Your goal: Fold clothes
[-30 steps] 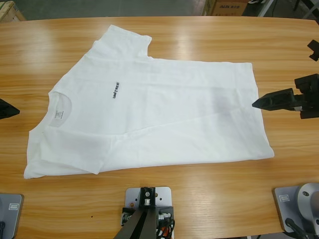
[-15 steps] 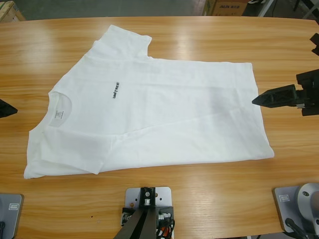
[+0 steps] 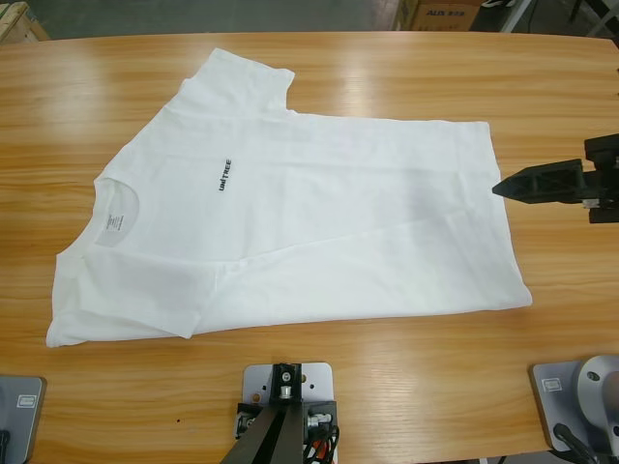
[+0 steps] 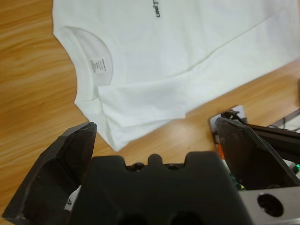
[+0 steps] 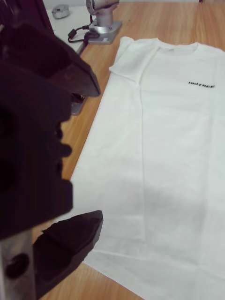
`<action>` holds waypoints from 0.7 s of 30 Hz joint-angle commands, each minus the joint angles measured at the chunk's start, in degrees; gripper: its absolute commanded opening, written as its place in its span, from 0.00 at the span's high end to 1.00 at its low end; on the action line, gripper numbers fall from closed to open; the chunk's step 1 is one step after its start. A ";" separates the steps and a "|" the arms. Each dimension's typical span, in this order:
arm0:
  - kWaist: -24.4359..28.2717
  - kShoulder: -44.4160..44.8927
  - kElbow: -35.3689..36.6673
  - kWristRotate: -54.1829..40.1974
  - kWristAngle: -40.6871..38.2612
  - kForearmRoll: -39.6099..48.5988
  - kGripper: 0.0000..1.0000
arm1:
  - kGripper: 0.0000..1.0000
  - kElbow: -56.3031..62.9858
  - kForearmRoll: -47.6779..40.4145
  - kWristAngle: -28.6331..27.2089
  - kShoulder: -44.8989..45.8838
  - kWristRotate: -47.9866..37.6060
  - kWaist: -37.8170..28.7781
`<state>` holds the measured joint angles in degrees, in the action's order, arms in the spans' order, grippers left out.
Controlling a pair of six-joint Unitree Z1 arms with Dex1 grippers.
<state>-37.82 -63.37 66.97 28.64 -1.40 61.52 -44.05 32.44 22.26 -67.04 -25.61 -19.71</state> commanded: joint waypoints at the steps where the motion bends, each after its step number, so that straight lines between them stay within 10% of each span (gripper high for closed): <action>1: -0.94 3.96 -7.96 1.95 -6.53 -5.29 0.00 | 0.00 -1.42 0.11 -0.04 0.01 6.70 -0.68; 21: -5.02 -5.53 -4.83 1.60 -2.91 -10.44 0.00 | 0.00 -7.42 -7.64 1.70 -6.56 3.47 -0.79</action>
<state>-42.09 -62.92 60.68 30.36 -4.94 50.60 -50.88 27.30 22.75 -72.22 -18.40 -19.83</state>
